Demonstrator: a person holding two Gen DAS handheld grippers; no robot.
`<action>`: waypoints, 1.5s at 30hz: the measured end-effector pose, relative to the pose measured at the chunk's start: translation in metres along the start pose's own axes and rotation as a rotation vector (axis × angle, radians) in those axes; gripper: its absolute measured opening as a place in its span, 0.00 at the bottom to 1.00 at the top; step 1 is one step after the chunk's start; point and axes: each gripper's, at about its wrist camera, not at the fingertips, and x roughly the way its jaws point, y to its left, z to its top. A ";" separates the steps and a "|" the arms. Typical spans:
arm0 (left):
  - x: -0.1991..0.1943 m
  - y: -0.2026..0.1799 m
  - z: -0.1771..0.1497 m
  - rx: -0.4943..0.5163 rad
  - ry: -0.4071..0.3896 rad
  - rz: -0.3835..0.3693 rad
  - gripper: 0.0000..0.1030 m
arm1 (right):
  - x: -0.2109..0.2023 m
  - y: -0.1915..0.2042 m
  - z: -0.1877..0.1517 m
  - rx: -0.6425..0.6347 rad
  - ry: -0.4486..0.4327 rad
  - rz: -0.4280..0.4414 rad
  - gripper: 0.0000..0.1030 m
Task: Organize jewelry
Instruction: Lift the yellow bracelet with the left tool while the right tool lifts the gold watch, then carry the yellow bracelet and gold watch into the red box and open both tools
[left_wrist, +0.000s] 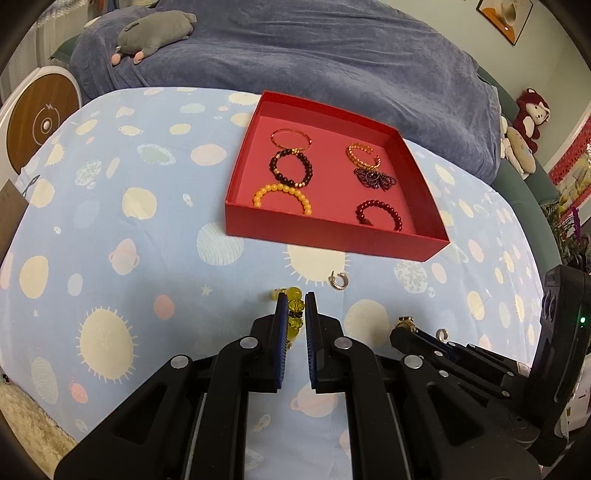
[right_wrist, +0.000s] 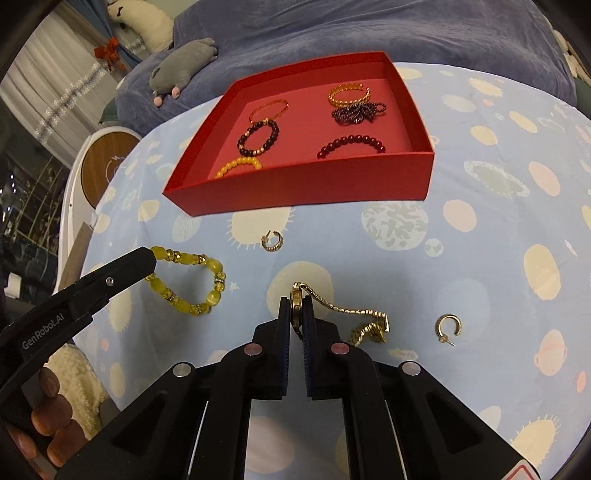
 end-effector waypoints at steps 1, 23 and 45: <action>-0.003 -0.003 0.005 0.004 -0.008 -0.010 0.09 | -0.006 -0.001 0.003 0.009 -0.011 0.006 0.06; 0.033 -0.066 0.142 0.101 -0.037 -0.181 0.09 | -0.008 -0.018 0.153 0.114 -0.106 0.128 0.06; 0.112 -0.029 0.128 0.022 0.027 -0.050 0.36 | 0.060 -0.051 0.167 0.156 -0.049 0.040 0.24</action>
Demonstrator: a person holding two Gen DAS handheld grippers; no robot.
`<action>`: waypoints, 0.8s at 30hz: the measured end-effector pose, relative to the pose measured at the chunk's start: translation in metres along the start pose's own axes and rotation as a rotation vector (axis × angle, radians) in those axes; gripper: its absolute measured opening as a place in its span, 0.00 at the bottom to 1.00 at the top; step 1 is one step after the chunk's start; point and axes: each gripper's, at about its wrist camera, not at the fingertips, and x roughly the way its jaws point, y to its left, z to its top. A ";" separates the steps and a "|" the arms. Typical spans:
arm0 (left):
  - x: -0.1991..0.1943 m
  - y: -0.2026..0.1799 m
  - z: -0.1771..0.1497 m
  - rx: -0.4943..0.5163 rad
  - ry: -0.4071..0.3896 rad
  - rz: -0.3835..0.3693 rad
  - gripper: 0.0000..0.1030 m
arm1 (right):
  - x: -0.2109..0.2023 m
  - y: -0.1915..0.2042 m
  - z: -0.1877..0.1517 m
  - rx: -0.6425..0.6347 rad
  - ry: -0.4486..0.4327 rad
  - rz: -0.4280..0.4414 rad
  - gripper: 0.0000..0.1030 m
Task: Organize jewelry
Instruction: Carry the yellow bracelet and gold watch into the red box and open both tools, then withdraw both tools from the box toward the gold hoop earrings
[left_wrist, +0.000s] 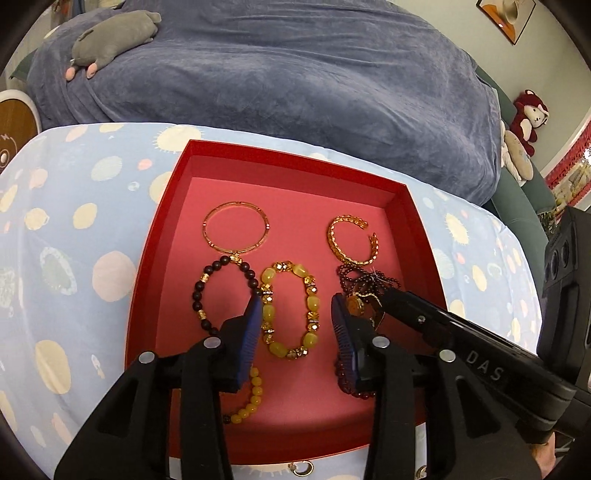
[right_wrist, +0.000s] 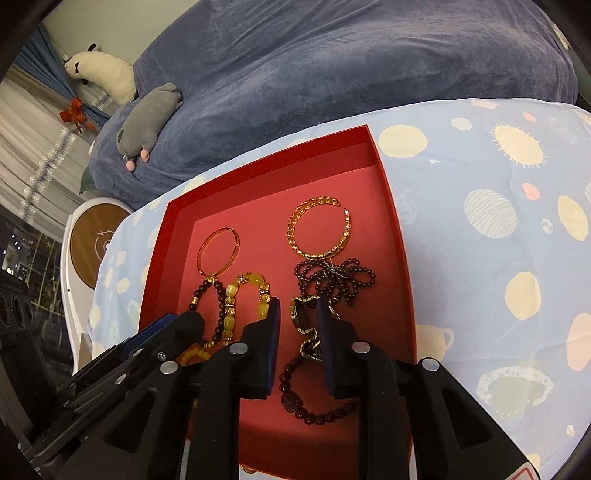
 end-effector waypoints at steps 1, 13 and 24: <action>-0.002 0.001 -0.003 0.002 -0.002 0.007 0.36 | -0.002 -0.001 -0.002 0.000 -0.004 -0.001 0.25; -0.032 -0.005 -0.039 0.039 -0.012 0.040 0.36 | -0.045 -0.001 -0.044 -0.035 -0.047 -0.037 0.25; -0.057 -0.002 -0.088 0.036 0.018 0.057 0.36 | -0.079 -0.020 -0.105 -0.069 -0.046 -0.128 0.25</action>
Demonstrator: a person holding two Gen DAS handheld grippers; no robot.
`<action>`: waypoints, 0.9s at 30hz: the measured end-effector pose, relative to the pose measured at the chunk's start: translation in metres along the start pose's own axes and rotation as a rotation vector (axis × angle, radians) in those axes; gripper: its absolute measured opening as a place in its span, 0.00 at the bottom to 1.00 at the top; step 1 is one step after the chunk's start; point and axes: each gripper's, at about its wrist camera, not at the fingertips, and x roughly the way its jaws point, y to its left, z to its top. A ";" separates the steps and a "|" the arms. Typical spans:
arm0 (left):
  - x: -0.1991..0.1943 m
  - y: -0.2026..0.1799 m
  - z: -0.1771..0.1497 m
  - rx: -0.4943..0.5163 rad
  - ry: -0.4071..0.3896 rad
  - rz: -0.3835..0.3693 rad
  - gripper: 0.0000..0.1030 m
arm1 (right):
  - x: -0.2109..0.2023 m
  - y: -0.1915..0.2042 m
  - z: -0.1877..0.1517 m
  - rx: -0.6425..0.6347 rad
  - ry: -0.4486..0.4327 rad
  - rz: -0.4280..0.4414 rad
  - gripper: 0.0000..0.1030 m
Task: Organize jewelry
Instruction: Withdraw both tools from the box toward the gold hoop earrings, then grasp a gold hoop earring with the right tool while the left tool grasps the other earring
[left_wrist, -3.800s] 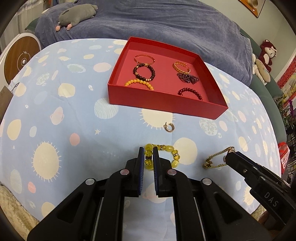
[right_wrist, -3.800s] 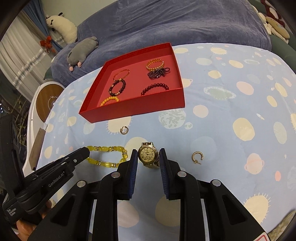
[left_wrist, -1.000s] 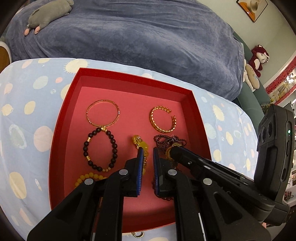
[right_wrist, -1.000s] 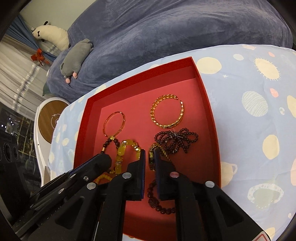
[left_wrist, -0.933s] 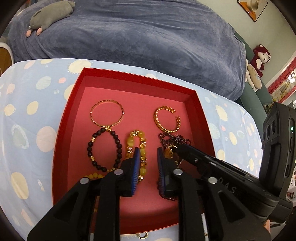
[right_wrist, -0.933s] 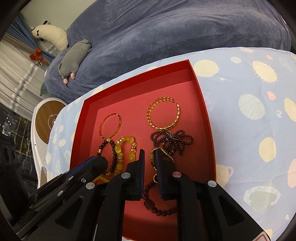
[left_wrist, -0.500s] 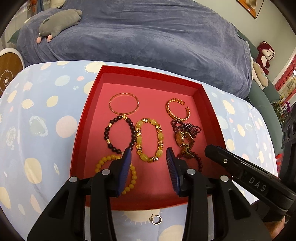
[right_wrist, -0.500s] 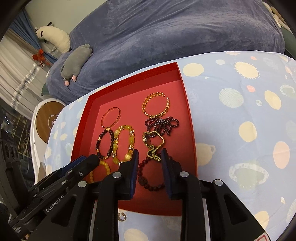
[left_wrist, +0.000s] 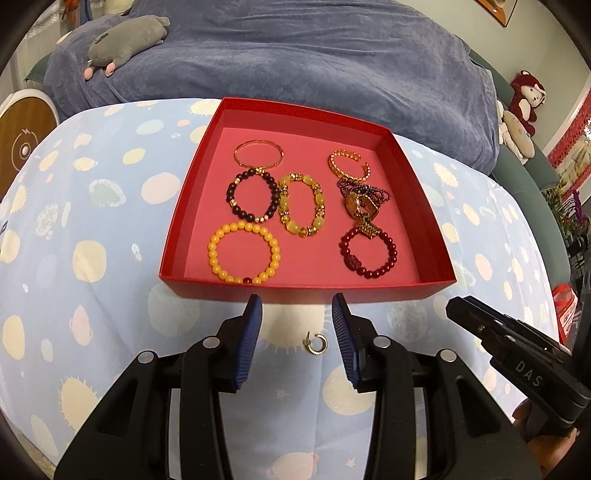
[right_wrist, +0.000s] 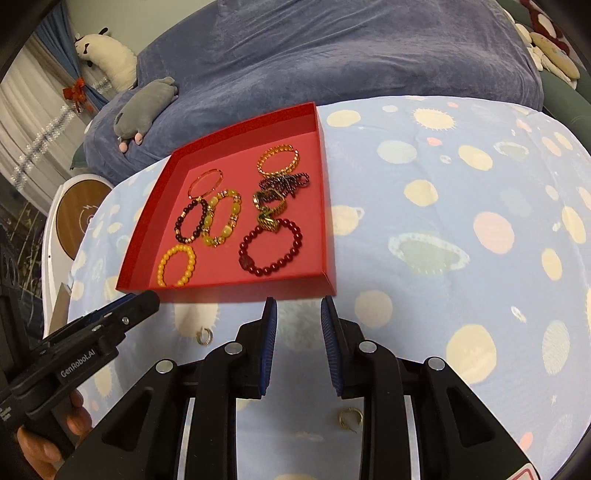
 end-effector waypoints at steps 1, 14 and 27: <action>-0.001 0.000 -0.004 0.001 0.004 0.006 0.36 | -0.002 -0.003 -0.005 0.003 0.002 -0.008 0.25; -0.001 -0.004 -0.060 0.021 0.056 0.029 0.43 | -0.003 -0.026 -0.073 0.005 0.075 -0.085 0.28; 0.002 0.002 -0.071 0.000 0.078 0.041 0.43 | 0.008 -0.014 -0.072 -0.073 0.058 -0.145 0.24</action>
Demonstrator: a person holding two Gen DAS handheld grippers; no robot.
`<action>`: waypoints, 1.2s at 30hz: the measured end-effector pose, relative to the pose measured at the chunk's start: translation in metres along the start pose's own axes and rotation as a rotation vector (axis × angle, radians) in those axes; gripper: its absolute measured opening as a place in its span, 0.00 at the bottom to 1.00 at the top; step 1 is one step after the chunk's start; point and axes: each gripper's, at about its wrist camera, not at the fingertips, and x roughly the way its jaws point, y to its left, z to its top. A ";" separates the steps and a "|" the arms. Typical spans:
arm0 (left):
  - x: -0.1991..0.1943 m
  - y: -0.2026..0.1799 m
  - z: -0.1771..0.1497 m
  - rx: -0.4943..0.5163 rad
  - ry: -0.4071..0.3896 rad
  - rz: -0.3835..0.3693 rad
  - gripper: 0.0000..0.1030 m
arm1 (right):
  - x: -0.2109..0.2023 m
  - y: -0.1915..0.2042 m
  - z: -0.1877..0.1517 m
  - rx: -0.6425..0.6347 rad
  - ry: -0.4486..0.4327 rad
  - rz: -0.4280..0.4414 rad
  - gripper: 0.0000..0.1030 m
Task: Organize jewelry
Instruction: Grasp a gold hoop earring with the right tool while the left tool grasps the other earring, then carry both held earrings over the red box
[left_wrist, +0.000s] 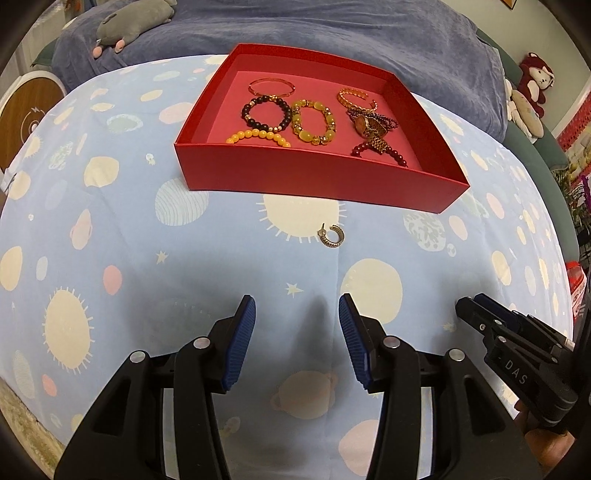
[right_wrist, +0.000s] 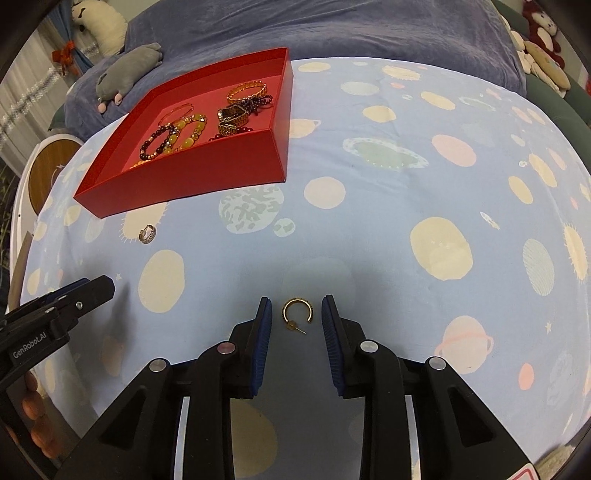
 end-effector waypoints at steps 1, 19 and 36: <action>0.001 0.000 0.001 -0.001 0.000 0.000 0.43 | 0.000 -0.001 0.000 0.000 -0.001 -0.005 0.19; 0.039 -0.022 0.041 0.023 -0.030 0.027 0.39 | -0.003 -0.009 -0.001 0.082 0.012 0.071 0.16; 0.028 -0.016 0.032 0.025 -0.044 0.053 0.18 | -0.009 -0.006 -0.001 0.094 0.000 0.088 0.16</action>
